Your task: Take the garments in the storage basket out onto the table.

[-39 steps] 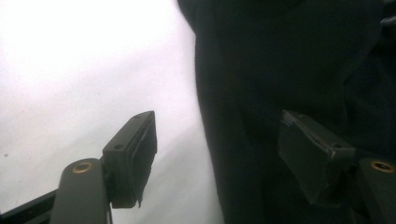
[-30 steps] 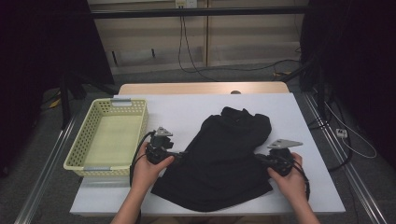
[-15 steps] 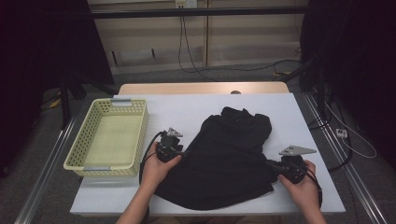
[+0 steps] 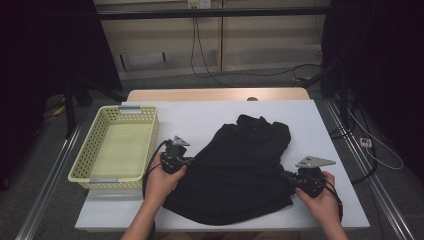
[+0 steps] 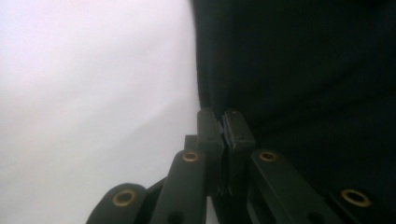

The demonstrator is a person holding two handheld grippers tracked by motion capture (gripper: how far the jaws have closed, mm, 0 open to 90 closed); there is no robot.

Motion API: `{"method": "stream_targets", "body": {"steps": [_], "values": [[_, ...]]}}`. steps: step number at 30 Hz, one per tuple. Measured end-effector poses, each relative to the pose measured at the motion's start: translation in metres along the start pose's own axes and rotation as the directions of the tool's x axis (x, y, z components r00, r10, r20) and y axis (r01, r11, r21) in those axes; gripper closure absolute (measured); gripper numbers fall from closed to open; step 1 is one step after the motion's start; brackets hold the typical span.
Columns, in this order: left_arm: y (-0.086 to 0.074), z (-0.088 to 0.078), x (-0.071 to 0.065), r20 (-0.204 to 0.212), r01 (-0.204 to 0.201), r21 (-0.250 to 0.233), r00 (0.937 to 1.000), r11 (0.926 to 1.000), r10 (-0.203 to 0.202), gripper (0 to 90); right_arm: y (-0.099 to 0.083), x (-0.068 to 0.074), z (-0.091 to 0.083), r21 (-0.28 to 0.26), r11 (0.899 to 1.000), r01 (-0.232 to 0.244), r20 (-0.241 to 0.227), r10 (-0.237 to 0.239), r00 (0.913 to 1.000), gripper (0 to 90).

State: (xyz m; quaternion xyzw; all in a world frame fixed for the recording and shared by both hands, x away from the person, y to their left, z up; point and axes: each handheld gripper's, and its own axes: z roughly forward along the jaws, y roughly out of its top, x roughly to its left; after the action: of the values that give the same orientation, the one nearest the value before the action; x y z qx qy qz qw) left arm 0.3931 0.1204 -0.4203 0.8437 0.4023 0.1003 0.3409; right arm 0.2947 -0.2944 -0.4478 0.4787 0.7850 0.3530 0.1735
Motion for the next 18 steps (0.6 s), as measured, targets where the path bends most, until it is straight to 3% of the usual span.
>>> {"method": "stream_targets", "body": {"steps": [3,6,8,11,13,15,18], "values": [[-0.006,-0.013,0.008,0.022,0.052,-0.022,0.9984,0.9984,-0.051,87.8,0.002,0.0,-0.001,-0.019,1.0,0.017,-0.016,-0.017,0.9997,78.9],[-0.008,-0.01,0.004,0.016,0.038,-0.009,0.9992,0.9992,-0.038,87.6,0.009,0.009,0.0,-0.066,0.996,0.054,-0.026,-0.056,0.9981,63.7],[-0.007,-0.006,0.003,0.017,0.036,-0.006,0.9992,0.9993,-0.036,87.5,0.016,0.02,0.002,-0.119,0.988,0.095,-0.062,-0.103,0.9927,55.0],[-0.008,0.001,0.001,0.026,0.036,0.01,0.999,0.9993,-0.036,87.1,0.029,0.044,0.01,-0.192,0.966,0.174,-0.134,-0.202,0.9702,44.7],[-0.009,0.003,0.0,0.028,0.045,0.018,0.9986,0.9988,-0.045,86.8,0.035,0.062,0.022,-0.197,0.957,0.213,-0.212,-0.254,0.9436,44.5],[-0.01,0.003,0.002,0.034,0.046,0.022,0.9983,0.9987,-0.047,86.7,0.039,0.076,0.037,-0.179,0.956,0.233,-0.259,-0.274,0.9262,44.7],[-0.012,0.002,0.003,0.042,0.062,0.017,0.9971,0.9979,-0.063,86.0,0.041,0.09,0.06,-0.109,0.96,0.26,-0.278,-0.28,0.919,47.7]]}}
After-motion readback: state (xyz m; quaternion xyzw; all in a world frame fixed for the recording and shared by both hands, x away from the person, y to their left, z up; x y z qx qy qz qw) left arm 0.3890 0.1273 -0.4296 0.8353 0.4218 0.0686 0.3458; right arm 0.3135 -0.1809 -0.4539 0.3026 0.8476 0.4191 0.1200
